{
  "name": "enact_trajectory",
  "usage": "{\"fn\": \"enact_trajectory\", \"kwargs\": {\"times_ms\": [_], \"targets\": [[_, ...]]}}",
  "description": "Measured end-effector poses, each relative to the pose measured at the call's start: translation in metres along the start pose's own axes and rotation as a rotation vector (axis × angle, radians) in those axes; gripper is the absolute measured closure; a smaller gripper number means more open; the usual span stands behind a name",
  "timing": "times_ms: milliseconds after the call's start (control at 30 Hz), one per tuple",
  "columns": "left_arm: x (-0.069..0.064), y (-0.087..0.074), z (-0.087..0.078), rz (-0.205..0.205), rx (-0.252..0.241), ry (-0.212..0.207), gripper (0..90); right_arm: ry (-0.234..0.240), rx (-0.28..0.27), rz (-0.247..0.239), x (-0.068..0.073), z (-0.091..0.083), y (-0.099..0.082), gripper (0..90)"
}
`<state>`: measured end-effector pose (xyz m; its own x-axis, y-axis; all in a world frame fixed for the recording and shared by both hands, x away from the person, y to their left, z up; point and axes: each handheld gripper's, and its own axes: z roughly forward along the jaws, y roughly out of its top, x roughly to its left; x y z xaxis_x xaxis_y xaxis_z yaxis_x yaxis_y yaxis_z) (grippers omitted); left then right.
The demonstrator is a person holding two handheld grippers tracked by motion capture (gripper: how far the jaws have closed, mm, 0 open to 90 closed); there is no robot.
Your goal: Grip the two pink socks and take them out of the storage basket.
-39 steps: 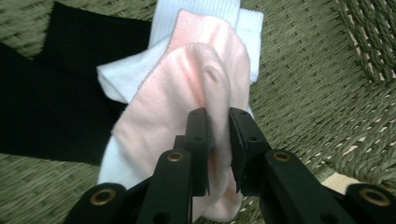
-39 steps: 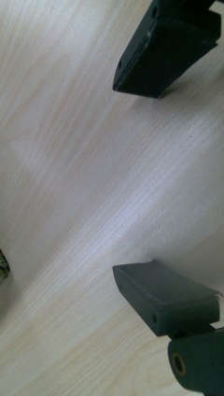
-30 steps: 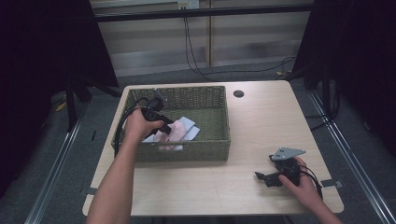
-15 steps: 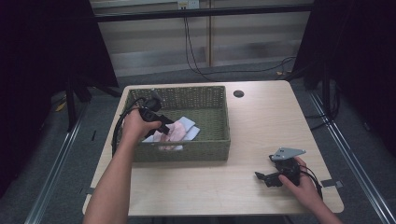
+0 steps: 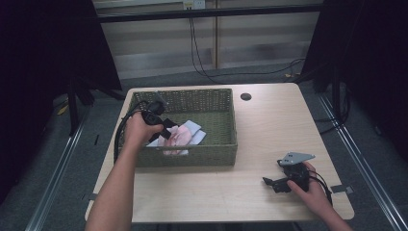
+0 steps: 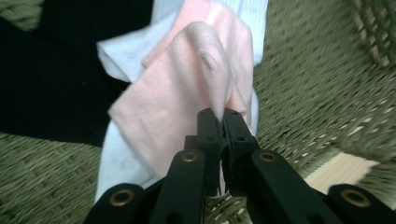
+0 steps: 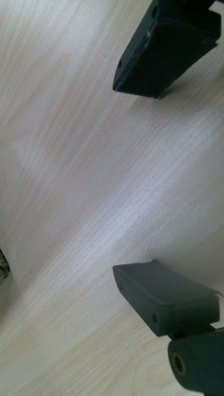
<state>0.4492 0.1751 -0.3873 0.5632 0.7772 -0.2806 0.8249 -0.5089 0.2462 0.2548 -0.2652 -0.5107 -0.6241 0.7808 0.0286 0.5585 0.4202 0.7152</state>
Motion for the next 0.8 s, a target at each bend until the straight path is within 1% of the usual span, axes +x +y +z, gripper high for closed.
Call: {"fn": "enact_trajectory", "kwargs": {"times_ms": [67,233,333,400,467,567,733,800], "targets": [[-0.001,0.001,-0.008,0.006,-0.001,0.006,87.1,0.003,-0.001,0.0,0.0,0.0,0.0,10.0],[-0.007,0.006,-0.028,0.014,-0.023,-0.01,87.5,0.002,-0.001,0.0,0.0,0.0,0.0,10.0],[-0.012,0.01,-0.041,0.03,-0.031,-0.011,87.5,-0.001,0.0,0.0,0.0,0.0,0.0,10.0],[-0.015,0.012,-0.049,0.034,-0.036,-0.02,87.5,0.0,0.0,0.0,0.0,0.0,0.0,10.0],[-0.018,0.014,-0.059,0.036,-0.045,-0.039,87.5,0.001,0.002,-0.001,0.0,0.0,0.0,10.0],[-0.021,0.016,-0.071,0.04,-0.05,-0.043,87.5,0.0,0.002,-0.001,0.0,0.0,0.0,10.0],[-0.026,0.02,-0.092,0.038,-0.063,-0.077,87.5,0.001,0.002,0.0,0.0,0.0,0.0,10.0],[-0.03,0.021,-0.099,0.043,-0.062,-0.069,87.5,0.0,0.002,-0.001,0.0,0.0,0.0,10.0]]}}
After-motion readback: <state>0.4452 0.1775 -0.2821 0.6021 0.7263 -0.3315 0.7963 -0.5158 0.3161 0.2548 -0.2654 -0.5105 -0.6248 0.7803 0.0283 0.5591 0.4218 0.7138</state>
